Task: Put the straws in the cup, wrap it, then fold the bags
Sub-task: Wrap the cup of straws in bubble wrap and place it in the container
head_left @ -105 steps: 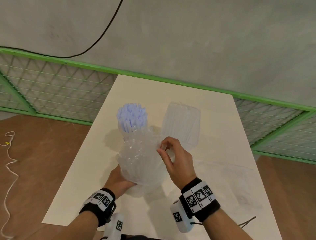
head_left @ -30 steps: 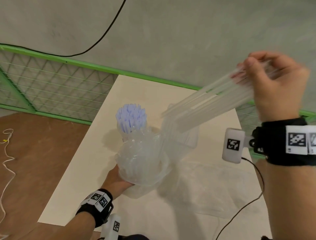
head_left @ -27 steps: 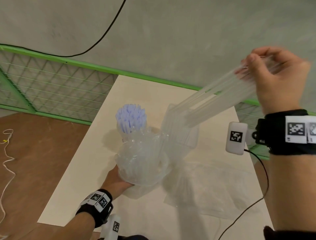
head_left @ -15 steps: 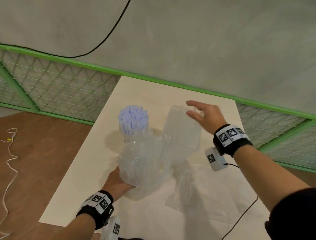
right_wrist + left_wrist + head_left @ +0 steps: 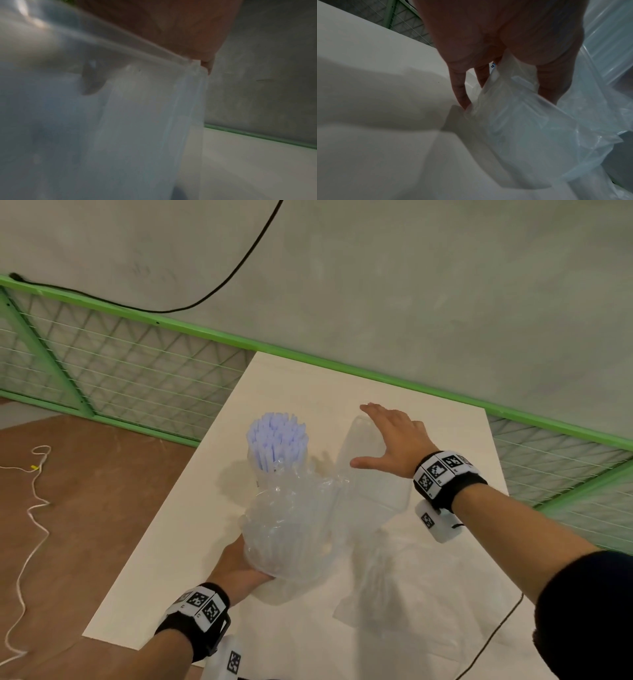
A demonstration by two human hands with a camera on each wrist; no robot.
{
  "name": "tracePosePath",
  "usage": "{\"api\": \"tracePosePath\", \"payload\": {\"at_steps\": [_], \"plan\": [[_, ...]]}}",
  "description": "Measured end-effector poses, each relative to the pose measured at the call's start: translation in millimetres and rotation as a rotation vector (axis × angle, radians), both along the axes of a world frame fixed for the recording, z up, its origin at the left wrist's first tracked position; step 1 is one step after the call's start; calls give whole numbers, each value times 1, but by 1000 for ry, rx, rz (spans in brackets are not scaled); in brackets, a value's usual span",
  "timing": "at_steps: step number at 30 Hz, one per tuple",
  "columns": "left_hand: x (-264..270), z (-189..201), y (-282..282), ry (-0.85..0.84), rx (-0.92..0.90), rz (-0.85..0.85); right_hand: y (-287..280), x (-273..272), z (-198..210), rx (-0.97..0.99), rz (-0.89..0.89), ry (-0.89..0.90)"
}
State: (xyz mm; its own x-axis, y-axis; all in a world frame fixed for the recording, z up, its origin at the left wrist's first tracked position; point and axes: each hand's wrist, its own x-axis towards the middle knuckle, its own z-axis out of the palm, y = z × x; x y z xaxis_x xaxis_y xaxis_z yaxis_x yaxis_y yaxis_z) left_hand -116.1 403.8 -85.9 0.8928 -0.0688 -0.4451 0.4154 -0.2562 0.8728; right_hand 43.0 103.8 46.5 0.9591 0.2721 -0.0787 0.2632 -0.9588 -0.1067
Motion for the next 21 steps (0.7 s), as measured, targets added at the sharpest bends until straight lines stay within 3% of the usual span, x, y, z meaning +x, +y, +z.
{"api": "tracePosePath", "payload": {"at_steps": [4, 9, 15, 21], "plan": [[-1, 1, -1, -9, 13, 2, 10, 7, -8, 22, -98, 16], [-1, 3, -2, -2, 30, -6, 2, 16, -6, 356, -170, 19], [-1, 6, -4, 5, 50, 1, 5, 16, 5, 66, -45, 229], [-2, 7, -4, 6, 56, -11, 16, 11, -8, 9, -164, 76]]}}
